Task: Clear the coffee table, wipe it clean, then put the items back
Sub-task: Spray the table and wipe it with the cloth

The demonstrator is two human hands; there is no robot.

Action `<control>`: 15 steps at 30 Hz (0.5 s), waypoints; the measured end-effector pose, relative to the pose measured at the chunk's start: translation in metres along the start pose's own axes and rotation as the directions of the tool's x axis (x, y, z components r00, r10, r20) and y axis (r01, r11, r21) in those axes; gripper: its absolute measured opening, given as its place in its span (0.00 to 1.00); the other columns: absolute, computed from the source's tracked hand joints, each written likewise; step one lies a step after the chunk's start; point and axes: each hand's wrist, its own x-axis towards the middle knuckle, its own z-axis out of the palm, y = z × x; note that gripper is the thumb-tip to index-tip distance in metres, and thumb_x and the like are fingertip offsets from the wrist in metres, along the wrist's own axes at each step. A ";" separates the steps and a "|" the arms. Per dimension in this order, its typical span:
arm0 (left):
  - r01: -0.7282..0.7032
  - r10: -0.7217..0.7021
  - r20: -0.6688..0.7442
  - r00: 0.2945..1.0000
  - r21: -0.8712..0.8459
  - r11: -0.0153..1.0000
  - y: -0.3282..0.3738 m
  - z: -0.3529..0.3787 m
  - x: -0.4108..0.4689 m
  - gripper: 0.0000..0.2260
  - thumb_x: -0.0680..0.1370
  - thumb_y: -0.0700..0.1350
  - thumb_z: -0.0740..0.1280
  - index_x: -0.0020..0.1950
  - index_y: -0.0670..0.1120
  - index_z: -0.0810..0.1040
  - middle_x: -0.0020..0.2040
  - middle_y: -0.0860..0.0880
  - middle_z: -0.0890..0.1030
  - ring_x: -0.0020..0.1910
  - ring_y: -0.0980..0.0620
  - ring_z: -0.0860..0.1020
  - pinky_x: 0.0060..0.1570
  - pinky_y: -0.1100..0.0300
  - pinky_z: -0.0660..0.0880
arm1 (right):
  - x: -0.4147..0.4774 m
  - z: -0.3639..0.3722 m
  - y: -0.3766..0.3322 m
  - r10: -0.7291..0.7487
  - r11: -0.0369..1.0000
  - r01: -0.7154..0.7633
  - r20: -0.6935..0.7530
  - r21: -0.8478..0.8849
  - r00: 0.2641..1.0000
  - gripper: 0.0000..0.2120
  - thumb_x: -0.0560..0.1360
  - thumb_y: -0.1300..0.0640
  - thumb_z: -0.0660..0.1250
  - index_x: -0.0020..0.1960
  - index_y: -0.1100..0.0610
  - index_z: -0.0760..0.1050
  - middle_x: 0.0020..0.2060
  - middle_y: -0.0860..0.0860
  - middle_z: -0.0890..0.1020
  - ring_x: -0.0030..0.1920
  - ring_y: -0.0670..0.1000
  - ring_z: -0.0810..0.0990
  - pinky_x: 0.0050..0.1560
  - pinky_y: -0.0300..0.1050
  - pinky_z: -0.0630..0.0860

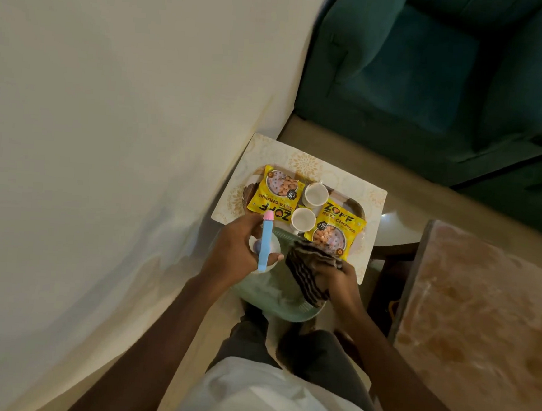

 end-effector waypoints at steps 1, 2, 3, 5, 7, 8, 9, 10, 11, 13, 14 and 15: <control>-0.031 0.031 0.000 1.000 0.013 0.999 0.007 -0.002 -0.003 0.25 0.63 0.54 0.79 0.56 0.47 0.78 0.44 0.54 0.79 0.44 0.52 0.79 0.45 0.53 0.79 | -0.006 -0.003 0.000 0.014 0.999 -0.013 -0.030 0.045 0.999 0.11 0.74 0.68 0.67 0.46 0.54 0.85 0.43 0.50 0.87 0.50 0.53 0.84 0.54 0.52 0.79; -0.072 0.072 0.003 0.997 0.041 0.997 0.012 -0.002 -0.006 0.25 0.63 0.54 0.79 0.56 0.46 0.78 0.46 0.52 0.79 0.43 0.52 0.78 0.44 0.52 0.79 | -0.013 -0.005 -0.001 0.029 0.995 -0.024 -0.056 0.098 0.998 0.11 0.74 0.67 0.68 0.45 0.54 0.84 0.43 0.51 0.87 0.51 0.56 0.84 0.55 0.54 0.79; -0.109 0.109 0.006 0.994 0.072 0.991 0.017 -0.002 -0.010 0.26 0.63 0.55 0.79 0.56 0.45 0.78 0.47 0.51 0.77 0.43 0.52 0.78 0.44 0.52 0.79 | -0.020 -0.008 -0.001 0.044 0.988 -0.033 -0.071 0.154 0.997 0.11 0.74 0.67 0.67 0.43 0.54 0.84 0.41 0.52 0.87 0.51 0.59 0.83 0.54 0.55 0.79; -0.141 0.142 -0.001 0.990 0.096 0.985 0.030 0.000 -0.018 0.27 0.63 0.53 0.81 0.57 0.45 0.79 0.52 0.49 0.74 0.44 0.52 0.77 0.44 0.57 0.80 | -0.034 -0.015 -0.002 0.050 0.970 -0.036 -0.053 0.242 0.997 0.10 0.74 0.67 0.66 0.45 0.55 0.83 0.42 0.54 0.86 0.52 0.61 0.82 0.53 0.56 0.79; -0.140 0.142 -0.029 0.989 0.077 0.987 0.045 0.004 -0.031 0.28 0.62 0.50 0.82 0.59 0.44 0.79 0.60 0.46 0.71 0.46 0.51 0.79 0.44 0.61 0.80 | -0.051 -0.025 -0.001 0.044 0.955 -0.037 -0.018 0.295 0.999 0.10 0.74 0.65 0.66 0.51 0.55 0.81 0.48 0.58 0.86 0.53 0.62 0.82 0.56 0.61 0.79; -0.136 0.138 -0.036 0.990 0.061 0.989 0.051 0.007 -0.039 0.29 0.63 0.50 0.82 0.60 0.44 0.79 0.62 0.46 0.70 0.48 0.50 0.79 0.44 0.61 0.81 | -0.059 -0.031 0.001 0.033 0.949 -0.030 -0.006 0.315 0.999 0.11 0.74 0.65 0.66 0.53 0.55 0.80 0.51 0.59 0.85 0.54 0.62 0.82 0.58 0.62 0.79; -0.137 0.139 -0.042 0.989 0.043 0.990 0.059 0.009 -0.048 0.29 0.63 0.49 0.82 0.61 0.44 0.78 0.62 0.48 0.71 0.48 0.50 0.80 0.44 0.62 0.81 | -0.066 -0.039 0.004 0.021 0.942 -0.020 0.001 0.336 1.000 0.11 0.74 0.64 0.66 0.54 0.55 0.80 0.52 0.60 0.84 0.55 0.62 0.82 0.58 0.63 0.79; -0.135 0.136 -0.060 0.989 0.021 0.991 0.066 0.012 -0.055 0.29 0.64 0.48 0.81 0.61 0.44 0.77 0.61 0.49 0.74 0.48 0.51 0.80 0.44 0.65 0.81 | -0.071 -0.045 0.005 0.010 0.932 -0.012 0.008 0.361 1.000 0.12 0.74 0.64 0.65 0.55 0.55 0.80 0.54 0.60 0.84 0.56 0.63 0.82 0.59 0.64 0.78; -0.118 0.118 -0.081 0.990 0.001 0.993 0.074 0.015 -0.064 0.28 0.65 0.47 0.81 0.62 0.45 0.76 0.57 0.50 0.77 0.47 0.53 0.81 0.43 0.67 0.80 | -0.077 -0.051 0.006 -0.002 0.920 -0.007 0.023 0.391 1.000 0.12 0.74 0.64 0.65 0.55 0.55 0.80 0.54 0.61 0.84 0.57 0.63 0.81 0.59 0.64 0.78; -0.076 0.073 -0.115 0.991 -0.024 0.997 0.089 0.022 -0.082 0.26 0.67 0.45 0.80 0.63 0.46 0.76 0.52 0.52 0.81 0.44 0.57 0.81 0.42 0.71 0.78 | -0.092 -0.063 0.008 -0.023 0.903 0.004 0.041 0.429 0.999 0.13 0.75 0.64 0.64 0.56 0.56 0.80 0.55 0.61 0.83 0.57 0.63 0.81 0.57 0.62 0.80; -0.065 0.061 -0.133 0.989 -0.024 0.998 0.095 0.026 -0.089 0.26 0.67 0.44 0.80 0.63 0.45 0.76 0.50 0.52 0.82 0.44 0.59 0.81 0.41 0.73 0.77 | -0.099 -0.069 0.007 -0.023 0.898 0.000 0.047 0.440 0.999 0.13 0.75 0.64 0.63 0.58 0.57 0.79 0.55 0.61 0.83 0.57 0.63 0.81 0.53 0.59 0.81; -0.066 0.062 -0.145 0.988 -0.026 0.997 0.100 0.028 -0.095 0.25 0.67 0.43 0.79 0.63 0.45 0.76 0.50 0.52 0.82 0.43 0.60 0.81 0.41 0.74 0.76 | -0.105 -0.071 0.006 -0.017 0.889 -0.010 0.054 0.457 0.998 0.15 0.75 0.64 0.63 0.61 0.57 0.78 0.55 0.61 0.83 0.57 0.62 0.81 0.49 0.55 0.82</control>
